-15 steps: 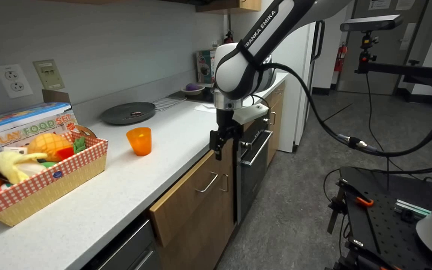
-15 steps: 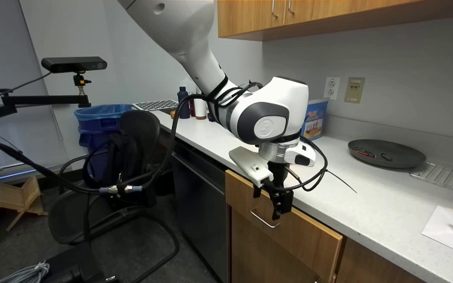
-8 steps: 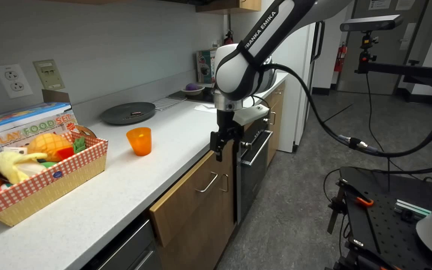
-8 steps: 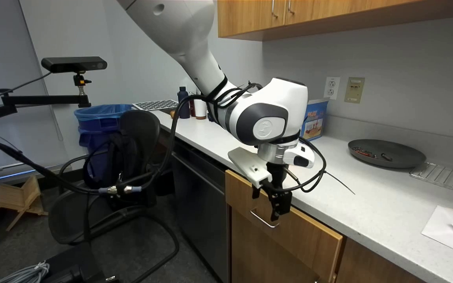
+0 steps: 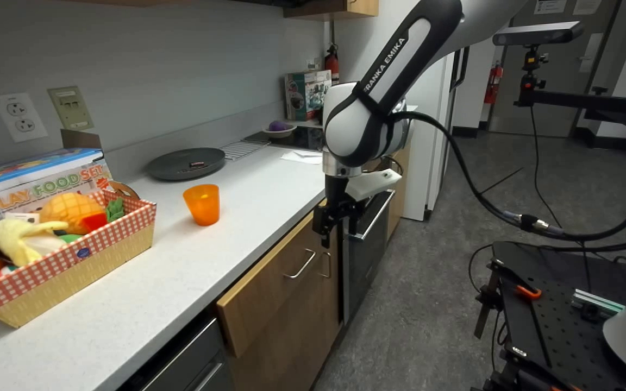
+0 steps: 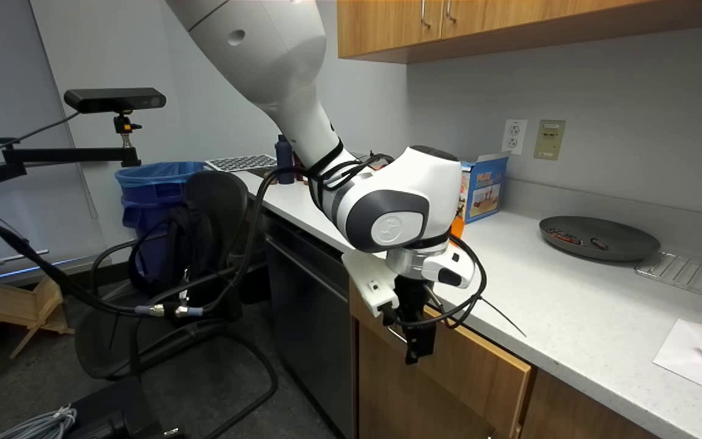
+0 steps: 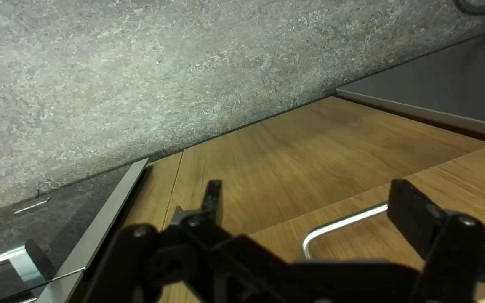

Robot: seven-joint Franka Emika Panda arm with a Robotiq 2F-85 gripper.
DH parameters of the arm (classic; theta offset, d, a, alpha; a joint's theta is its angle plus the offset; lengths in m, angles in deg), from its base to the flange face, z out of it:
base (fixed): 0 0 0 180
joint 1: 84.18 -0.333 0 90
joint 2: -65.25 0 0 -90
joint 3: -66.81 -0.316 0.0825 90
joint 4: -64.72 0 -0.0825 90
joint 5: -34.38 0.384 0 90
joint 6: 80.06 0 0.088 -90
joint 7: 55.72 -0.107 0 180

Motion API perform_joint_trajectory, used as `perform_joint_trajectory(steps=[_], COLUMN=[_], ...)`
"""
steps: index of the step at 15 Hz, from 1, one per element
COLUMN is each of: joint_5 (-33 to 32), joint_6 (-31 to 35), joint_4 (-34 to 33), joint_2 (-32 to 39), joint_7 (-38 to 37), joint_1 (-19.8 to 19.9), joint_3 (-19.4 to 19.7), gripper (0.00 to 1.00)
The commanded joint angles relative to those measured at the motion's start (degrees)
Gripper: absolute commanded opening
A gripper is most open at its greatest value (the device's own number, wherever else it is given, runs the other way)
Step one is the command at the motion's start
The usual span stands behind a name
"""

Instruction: Open the top drawer

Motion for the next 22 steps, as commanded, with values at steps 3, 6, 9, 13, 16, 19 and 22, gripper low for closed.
perform_joint_trajectory(steps=[3,6,9,13,16,19,22], joint_5=[11.12,17.9,23.82,29.92,29.49,25.83,22.81], joint_6=[10.92,18.59,26.35,37.71,45.3,50.55,53.03], joint_4=[2.11,2.79,4.69,7.19,7.57,7.81,7.87], joint_2=[2.5,4.14,5.33,7.3,10.19,13.2,15.87], joint_7=[-1.31,-0.81,0.8,4.03,4.24,2.78,1.98], joint_1=[1.89,3.04,4.08,9.58,16.5,22.44,27.25], joint_3=[-4.64,-8.62,-12.48,-20.82,-28.3,-32.73,-35.25], gripper=[1.0,1.0,1.0,1.0,1.0,1.0,1.0])
